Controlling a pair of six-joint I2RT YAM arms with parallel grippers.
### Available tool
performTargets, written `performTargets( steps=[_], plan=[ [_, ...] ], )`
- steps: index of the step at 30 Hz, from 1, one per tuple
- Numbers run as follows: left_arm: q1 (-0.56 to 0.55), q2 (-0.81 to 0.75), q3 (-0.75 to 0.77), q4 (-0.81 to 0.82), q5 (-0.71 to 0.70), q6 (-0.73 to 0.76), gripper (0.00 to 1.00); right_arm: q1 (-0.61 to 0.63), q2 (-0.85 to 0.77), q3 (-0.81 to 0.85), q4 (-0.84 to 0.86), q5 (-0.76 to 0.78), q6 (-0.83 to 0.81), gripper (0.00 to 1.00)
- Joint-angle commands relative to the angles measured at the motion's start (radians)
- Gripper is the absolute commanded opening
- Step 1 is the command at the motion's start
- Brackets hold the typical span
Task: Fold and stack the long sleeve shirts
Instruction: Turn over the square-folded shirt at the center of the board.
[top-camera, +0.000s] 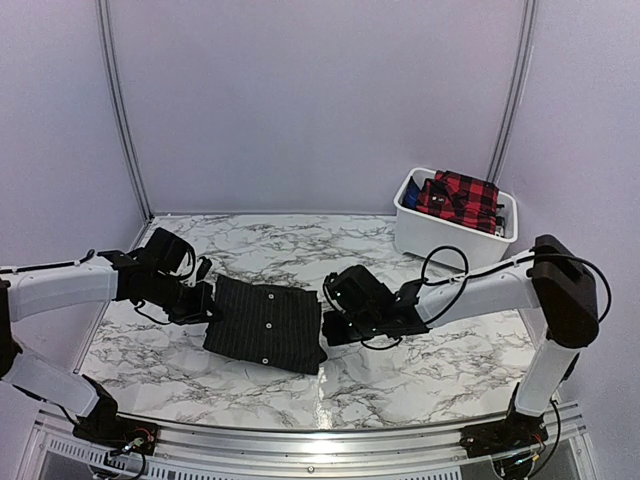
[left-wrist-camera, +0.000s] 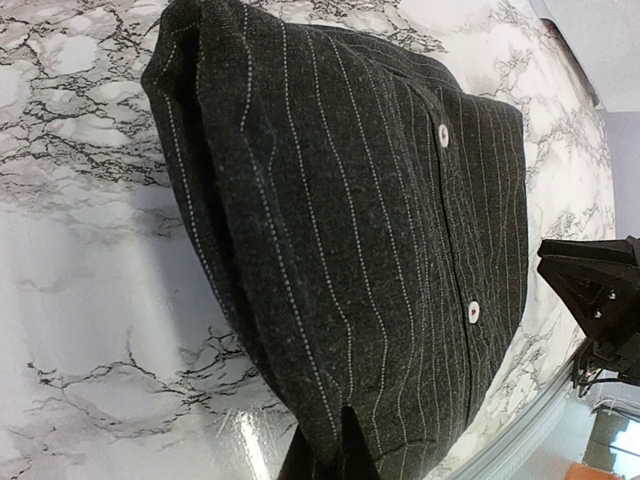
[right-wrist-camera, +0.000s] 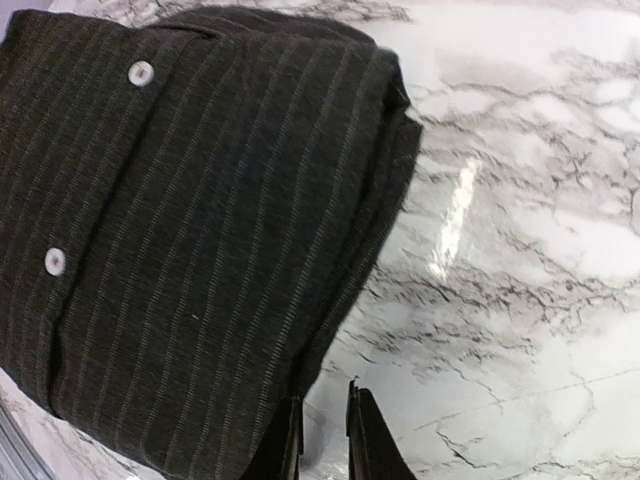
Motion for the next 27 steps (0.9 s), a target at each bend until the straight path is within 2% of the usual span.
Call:
performTargets(
  steps=[1, 5, 9, 22, 27],
  plan=[
    [0.009, -0.027, 0.036, -0.027, -0.002, 0.022, 0.0, 0.026, -0.003, 0.096, -0.026, 0.034, -0.034, 0.14],
    [0.012, -0.03, 0.039, -0.036, -0.003, 0.025, 0.0, 0.027, 0.05, 0.142, -0.028, 0.023, -0.052, 0.19],
    [0.017, -0.034, 0.043, -0.043, -0.006, 0.028, 0.0, 0.025, 0.1, 0.142, -0.03, 0.028, -0.048, 0.2],
    [0.022, -0.057, 0.067, -0.052, -0.022, 0.034, 0.0, 0.02, 0.202, 0.125, 0.01, -0.013, -0.04, 0.12],
    [0.038, -0.07, 0.17, -0.104, -0.043, 0.075, 0.0, 0.033, 0.285, 0.206, 0.064, -0.08, -0.033, 0.12]
  ],
)
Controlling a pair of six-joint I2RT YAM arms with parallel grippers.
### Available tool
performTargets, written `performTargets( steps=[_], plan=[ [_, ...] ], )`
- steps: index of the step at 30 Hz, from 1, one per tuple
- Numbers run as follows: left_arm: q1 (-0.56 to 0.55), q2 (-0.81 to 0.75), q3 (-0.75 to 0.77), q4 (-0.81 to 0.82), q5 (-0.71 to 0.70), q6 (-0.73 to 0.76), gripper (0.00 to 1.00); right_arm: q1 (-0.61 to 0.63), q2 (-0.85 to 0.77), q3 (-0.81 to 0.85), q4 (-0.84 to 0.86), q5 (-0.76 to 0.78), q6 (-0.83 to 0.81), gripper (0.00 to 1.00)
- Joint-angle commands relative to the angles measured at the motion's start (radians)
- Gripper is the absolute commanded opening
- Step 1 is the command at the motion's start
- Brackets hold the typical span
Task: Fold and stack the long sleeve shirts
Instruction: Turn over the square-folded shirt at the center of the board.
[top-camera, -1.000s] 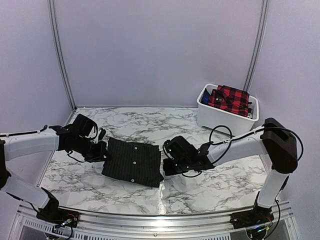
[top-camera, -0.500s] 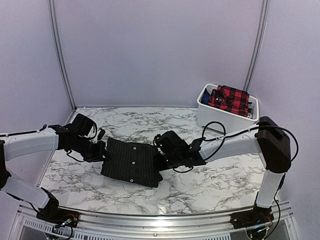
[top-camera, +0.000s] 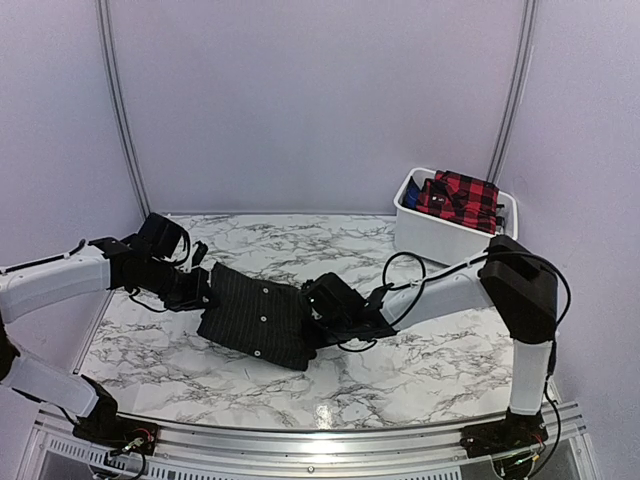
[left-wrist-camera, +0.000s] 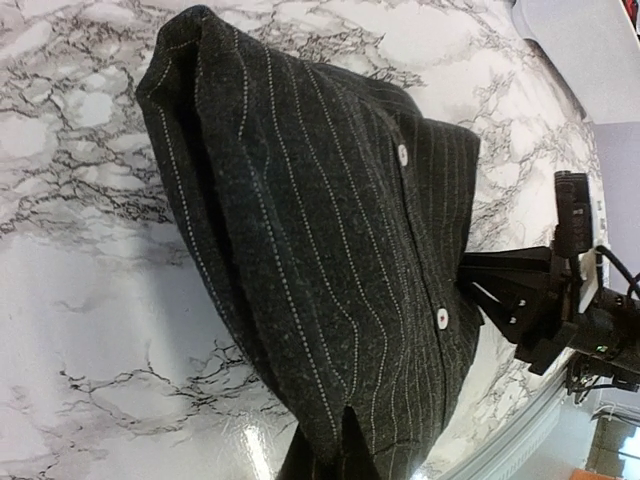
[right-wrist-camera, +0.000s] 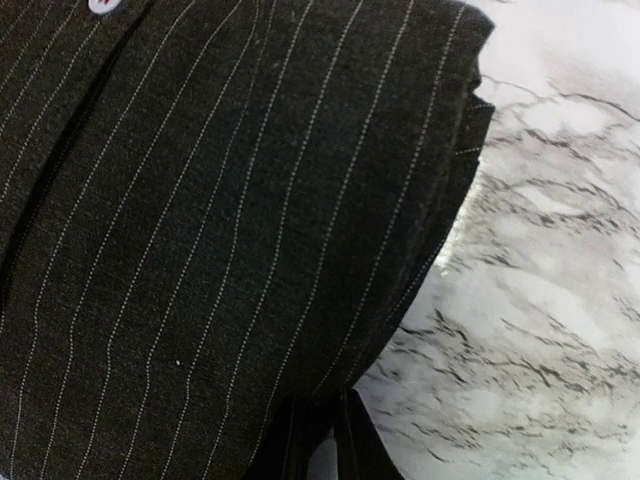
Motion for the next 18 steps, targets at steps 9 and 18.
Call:
performTargets(
  steps=[9, 18],
  plan=[
    [0.015, 0.158, 0.507, -0.176, 0.104, 0.146, 0.0, 0.057, 0.193, 0.255, 0.238, -0.278, 0.014, 0.37],
    [-0.292, 0.756, 1.018, -0.178, 0.1, 0.082, 0.5, -0.075, -0.536, -0.392, 0.209, -0.056, 0.049, 0.65]
  ],
)
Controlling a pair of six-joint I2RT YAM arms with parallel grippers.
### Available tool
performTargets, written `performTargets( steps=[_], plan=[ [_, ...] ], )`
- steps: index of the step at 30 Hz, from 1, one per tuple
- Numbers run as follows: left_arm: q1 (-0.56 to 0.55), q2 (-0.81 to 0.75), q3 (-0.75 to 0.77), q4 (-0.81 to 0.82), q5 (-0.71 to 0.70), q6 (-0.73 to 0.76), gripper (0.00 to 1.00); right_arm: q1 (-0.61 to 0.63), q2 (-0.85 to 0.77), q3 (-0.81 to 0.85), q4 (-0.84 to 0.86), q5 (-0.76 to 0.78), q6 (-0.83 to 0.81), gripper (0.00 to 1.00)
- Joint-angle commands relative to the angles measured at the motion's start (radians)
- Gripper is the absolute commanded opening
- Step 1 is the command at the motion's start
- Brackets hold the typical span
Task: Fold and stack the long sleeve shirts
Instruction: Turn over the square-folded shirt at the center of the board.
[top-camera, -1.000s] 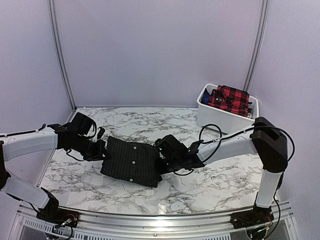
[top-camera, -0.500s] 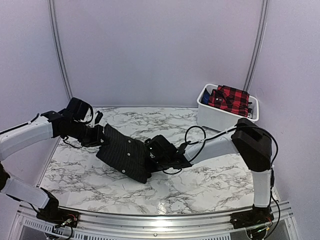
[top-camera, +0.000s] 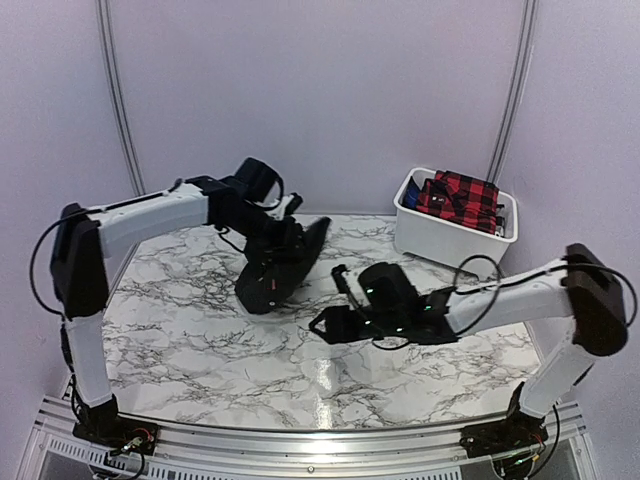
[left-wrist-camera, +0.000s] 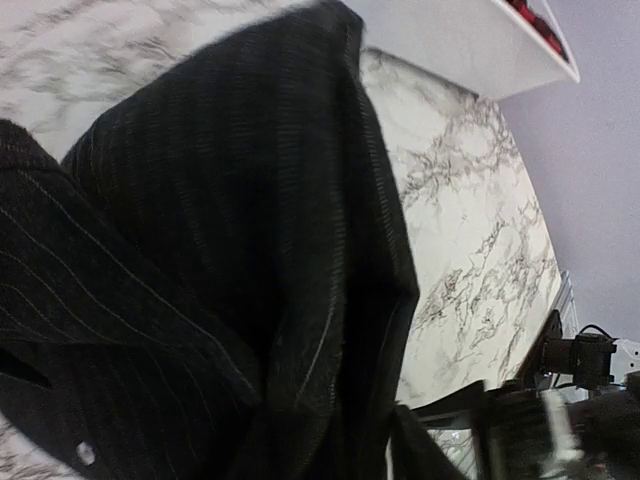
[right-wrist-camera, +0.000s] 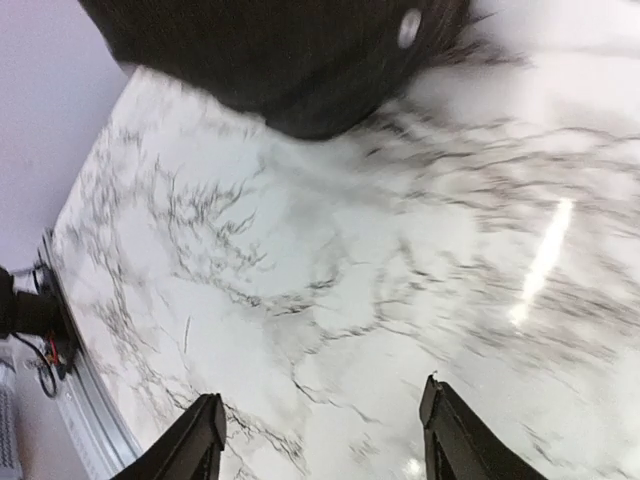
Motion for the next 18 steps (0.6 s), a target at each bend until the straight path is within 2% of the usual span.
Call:
performTargets(
  steps=[1, 3, 5, 8, 11, 15, 18],
  plan=[
    [-0.175, 0.265, 0.282, -0.036, 0.015, -0.051, 0.53, -0.076, -0.378, -0.222, -0.075, 0.164, 0.039, 0.67],
    [-0.233, 0.379, 0.422, -0.037, -0.004, -0.09, 0.66, -0.086, -0.515, -0.282, -0.188, 0.25, 0.055, 0.72],
    [-0.261, 0.426, 0.5, -0.033, -0.031, -0.122, 0.71, -0.101, -0.612, -0.321, -0.248, 0.294, 0.067, 0.75],
    [-0.271, 0.409, 0.499, -0.011, -0.084, -0.144, 0.76, -0.128, -0.646, -0.338, -0.275, 0.303, 0.059, 0.77],
    [-0.26, 0.302, 0.389, 0.03, -0.178, -0.146, 0.77, -0.141, -0.589, -0.305, -0.281, 0.3, 0.033, 0.78],
    [-0.195, 0.093, 0.115, 0.122, -0.288, -0.177, 0.77, -0.166, -0.467, -0.253, -0.22, 0.25, 0.005, 0.78],
    [-0.104, -0.032, -0.123, 0.182, -0.282, -0.18, 0.77, -0.211, -0.369, -0.238, -0.122, 0.141, 0.0, 0.74]
  ],
)
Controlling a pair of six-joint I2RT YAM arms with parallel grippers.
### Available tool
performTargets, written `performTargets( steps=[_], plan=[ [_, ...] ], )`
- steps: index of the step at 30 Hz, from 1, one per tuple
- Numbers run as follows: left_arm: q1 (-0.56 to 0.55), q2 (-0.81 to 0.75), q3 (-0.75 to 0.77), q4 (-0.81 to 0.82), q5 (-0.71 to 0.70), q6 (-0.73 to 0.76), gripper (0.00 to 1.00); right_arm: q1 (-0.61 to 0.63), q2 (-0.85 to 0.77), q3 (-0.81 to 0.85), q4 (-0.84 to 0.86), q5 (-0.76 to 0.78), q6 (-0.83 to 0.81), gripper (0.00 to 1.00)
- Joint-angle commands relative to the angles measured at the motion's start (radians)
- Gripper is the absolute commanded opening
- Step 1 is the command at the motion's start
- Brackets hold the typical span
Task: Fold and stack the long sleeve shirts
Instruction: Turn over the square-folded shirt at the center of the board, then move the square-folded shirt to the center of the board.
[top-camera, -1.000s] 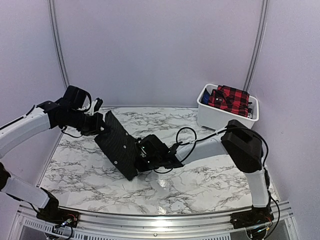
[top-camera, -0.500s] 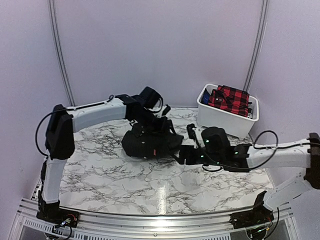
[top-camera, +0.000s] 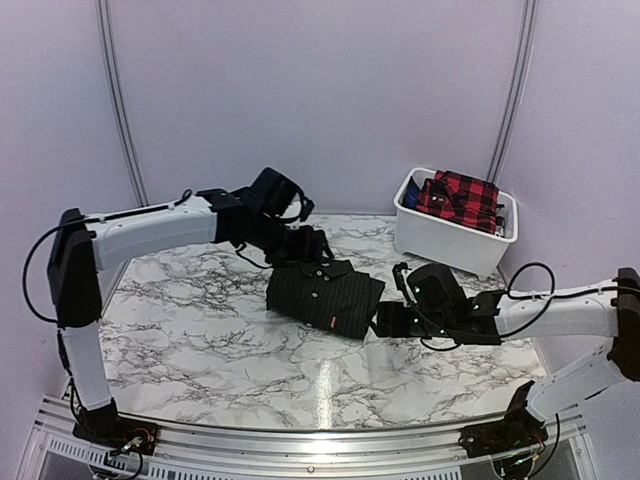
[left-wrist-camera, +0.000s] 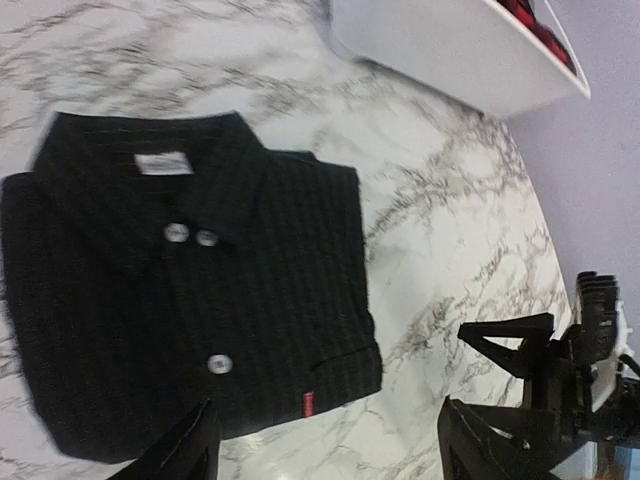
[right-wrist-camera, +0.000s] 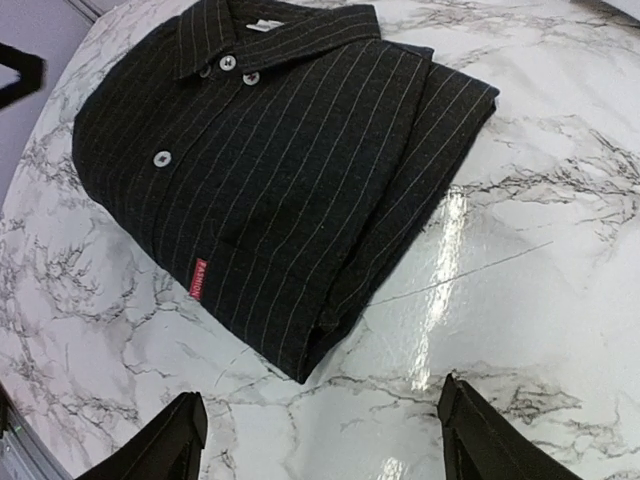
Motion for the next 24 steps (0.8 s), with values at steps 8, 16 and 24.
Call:
performTargets(
  steps=[8, 16, 24],
  plan=[
    [0.262, -0.256, -0.537, 0.268, 0.157, 0.168, 0.78, -0.069, 0.294, 0.14, 0.17, -0.198, -0.036, 0.62],
    [0.265, -0.216, -0.609, 0.428, 0.254, 0.227, 0.75, -0.07, 0.337, 0.125, 0.17, -0.215, -0.034, 0.54],
    [0.26, -0.124, -0.625, 0.514, 0.248, 0.188, 0.57, -0.069, 0.379, 0.126, 0.174, -0.242, -0.038, 0.41]
  ],
)
